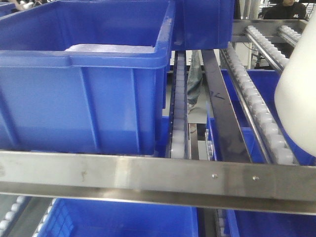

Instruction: Move white bin to right shelf second layer

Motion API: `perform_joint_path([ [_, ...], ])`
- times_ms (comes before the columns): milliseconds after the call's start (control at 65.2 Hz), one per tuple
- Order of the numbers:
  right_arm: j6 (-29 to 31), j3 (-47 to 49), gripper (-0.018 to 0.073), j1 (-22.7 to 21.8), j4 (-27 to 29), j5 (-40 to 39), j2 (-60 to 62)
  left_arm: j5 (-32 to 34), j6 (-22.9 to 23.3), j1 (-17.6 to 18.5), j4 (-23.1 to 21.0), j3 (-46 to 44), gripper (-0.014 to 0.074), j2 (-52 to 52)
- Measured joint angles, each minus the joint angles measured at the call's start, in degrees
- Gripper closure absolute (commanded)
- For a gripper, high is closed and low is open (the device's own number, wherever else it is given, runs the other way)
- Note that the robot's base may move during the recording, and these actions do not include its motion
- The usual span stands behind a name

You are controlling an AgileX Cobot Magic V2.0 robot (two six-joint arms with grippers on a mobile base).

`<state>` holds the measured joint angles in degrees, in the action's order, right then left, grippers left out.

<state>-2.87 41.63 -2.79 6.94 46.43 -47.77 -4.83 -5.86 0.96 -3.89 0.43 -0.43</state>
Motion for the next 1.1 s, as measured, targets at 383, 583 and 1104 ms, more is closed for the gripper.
perform_joint_path([
  [383, 0.00, 0.00, 0.0506, 0.00, 0.00, 0.00, 0.00, 0.00, 0.00, 0.00, 0.00, 0.00, 0.0512, 0.00],
  [583, 0.00, 0.00, 0.0506, 0.00, 0.00, 0.00, 0.00, 0.00, 0.00, 0.00, 0.00, 0.00, 0.0512, 0.00],
  [1104, 0.00, 0.00, 0.0506, 0.00, 0.00, -0.03, 0.00, 0.00, 0.00, 0.00, 0.00, 0.00, 0.0512, 0.00],
])
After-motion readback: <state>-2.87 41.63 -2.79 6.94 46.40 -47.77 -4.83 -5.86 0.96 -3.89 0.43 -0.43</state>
